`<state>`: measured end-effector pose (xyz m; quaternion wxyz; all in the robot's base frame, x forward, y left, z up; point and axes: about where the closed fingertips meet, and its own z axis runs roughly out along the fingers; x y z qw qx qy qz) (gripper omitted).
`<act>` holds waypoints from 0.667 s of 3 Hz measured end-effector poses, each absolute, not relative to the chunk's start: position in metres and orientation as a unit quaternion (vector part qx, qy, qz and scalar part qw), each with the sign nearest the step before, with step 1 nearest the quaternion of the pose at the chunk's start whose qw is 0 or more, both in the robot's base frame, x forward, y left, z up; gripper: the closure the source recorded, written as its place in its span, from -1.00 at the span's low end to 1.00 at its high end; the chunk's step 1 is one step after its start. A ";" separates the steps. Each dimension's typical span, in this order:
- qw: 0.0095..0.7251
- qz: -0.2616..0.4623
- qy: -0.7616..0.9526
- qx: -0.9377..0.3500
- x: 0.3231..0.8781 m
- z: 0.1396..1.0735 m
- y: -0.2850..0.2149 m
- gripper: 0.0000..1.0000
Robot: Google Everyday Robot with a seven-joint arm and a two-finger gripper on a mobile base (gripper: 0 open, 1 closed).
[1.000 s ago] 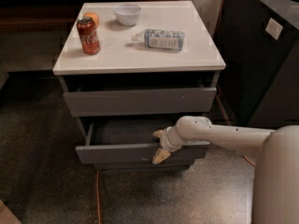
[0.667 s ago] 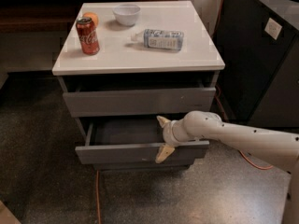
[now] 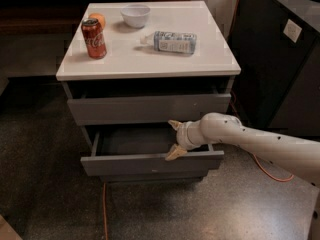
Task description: Place coke can into middle drawer
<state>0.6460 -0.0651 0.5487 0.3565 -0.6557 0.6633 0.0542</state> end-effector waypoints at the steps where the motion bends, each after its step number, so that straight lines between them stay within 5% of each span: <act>1: 0.356 0.053 0.678 -0.640 0.665 0.542 -0.070 -0.19; 2: 0.345 0.045 0.694 -0.630 0.681 0.530 -0.075 0.30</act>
Offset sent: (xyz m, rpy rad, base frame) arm 0.0553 -0.0185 -0.0301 -0.0362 0.0427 -0.1340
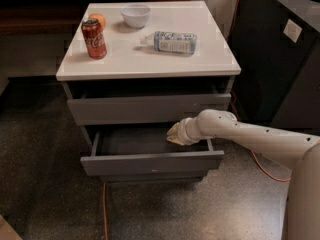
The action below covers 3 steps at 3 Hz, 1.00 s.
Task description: Place coke can into middle drawer
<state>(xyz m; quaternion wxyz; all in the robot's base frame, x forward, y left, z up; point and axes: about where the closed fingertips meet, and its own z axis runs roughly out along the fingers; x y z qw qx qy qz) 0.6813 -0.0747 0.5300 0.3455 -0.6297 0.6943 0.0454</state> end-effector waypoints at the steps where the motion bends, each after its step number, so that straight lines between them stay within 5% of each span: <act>1: 0.331 0.033 0.707 -0.624 0.693 0.510 -0.076 0.74; 2: 0.313 0.021 0.719 -0.620 0.704 0.484 -0.074 1.00; 3: 0.303 0.023 0.726 -0.616 0.712 0.461 -0.074 1.00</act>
Offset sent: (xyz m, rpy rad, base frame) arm 0.0369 -0.0002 -0.0736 -0.1159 0.0475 -0.0913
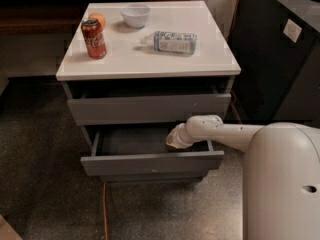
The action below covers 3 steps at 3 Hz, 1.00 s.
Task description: Place coke can into middle drawer
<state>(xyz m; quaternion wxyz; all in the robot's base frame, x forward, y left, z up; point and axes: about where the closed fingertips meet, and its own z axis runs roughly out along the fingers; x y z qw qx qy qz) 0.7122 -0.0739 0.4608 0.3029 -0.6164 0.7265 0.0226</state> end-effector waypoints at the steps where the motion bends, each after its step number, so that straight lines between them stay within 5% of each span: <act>1: 0.294 0.028 0.730 -0.616 0.714 0.439 -0.073 1.00; 3: 0.279 0.046 0.732 -0.620 0.706 0.416 -0.072 1.00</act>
Offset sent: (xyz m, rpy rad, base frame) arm 0.0007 -0.0008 -0.0450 -0.0039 0.0541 0.0034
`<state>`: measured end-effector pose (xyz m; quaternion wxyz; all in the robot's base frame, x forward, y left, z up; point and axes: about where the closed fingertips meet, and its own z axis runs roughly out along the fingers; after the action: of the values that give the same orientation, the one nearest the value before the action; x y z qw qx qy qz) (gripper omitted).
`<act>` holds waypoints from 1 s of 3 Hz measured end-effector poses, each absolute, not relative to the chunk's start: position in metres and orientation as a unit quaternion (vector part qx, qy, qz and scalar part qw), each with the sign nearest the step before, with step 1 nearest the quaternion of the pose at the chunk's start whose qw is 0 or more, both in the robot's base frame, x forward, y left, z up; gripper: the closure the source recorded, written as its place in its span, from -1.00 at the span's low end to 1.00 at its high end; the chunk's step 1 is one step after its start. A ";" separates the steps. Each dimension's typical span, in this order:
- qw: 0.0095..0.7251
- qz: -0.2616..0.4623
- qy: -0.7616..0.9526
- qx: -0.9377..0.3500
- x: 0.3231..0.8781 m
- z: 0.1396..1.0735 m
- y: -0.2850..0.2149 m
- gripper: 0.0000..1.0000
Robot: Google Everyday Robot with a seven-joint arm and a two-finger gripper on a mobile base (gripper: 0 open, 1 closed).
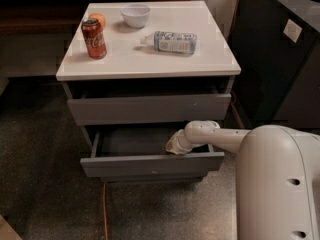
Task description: Place coke can into middle drawer
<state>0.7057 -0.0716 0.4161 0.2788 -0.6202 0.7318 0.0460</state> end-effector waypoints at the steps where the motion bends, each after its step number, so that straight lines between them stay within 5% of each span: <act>1: 0.276 0.058 0.727 -0.626 0.694 0.415 -0.067 1.00; 3: 0.272 0.095 0.717 -0.635 0.656 0.418 -0.056 1.00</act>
Offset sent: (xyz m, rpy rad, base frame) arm -0.0487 0.0128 0.0039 0.0591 0.0650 0.0703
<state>0.6562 -0.0561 0.4181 0.2718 -0.6353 0.7166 0.0947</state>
